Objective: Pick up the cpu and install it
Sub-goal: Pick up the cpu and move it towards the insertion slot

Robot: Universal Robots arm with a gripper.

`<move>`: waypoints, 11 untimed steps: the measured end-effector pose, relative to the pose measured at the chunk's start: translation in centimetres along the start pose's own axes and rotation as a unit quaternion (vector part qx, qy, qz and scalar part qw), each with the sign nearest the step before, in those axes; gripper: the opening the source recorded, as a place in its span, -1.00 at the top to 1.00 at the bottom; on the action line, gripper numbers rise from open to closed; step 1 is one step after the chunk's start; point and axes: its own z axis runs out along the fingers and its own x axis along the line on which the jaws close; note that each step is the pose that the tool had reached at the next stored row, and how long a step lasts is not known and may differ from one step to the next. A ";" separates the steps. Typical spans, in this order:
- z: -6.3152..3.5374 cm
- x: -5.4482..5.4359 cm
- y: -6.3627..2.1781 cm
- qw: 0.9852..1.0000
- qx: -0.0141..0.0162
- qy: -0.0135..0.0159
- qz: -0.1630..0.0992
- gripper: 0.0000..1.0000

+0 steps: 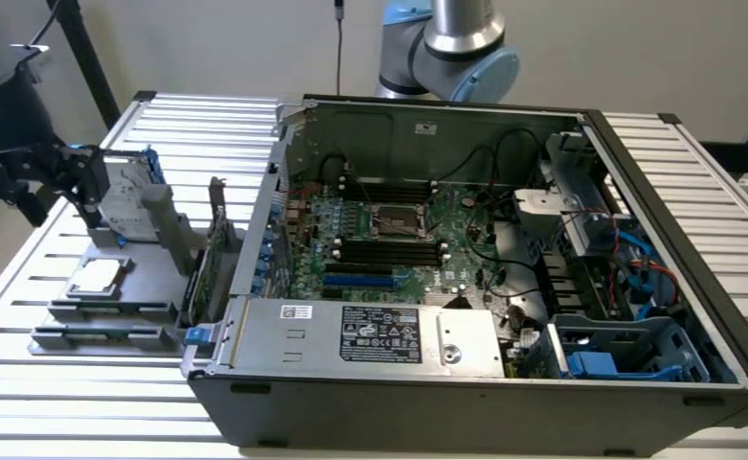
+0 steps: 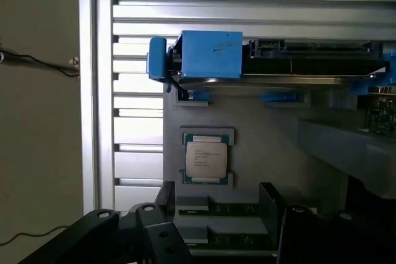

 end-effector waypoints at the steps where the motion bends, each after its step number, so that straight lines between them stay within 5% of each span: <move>1: 0.19 0.0 0.00 1.000 0.000 0.000 0.000 -0.31; 11: 2.00 0.0 0.01 1.000 0.000 0.000 -0.001 -0.31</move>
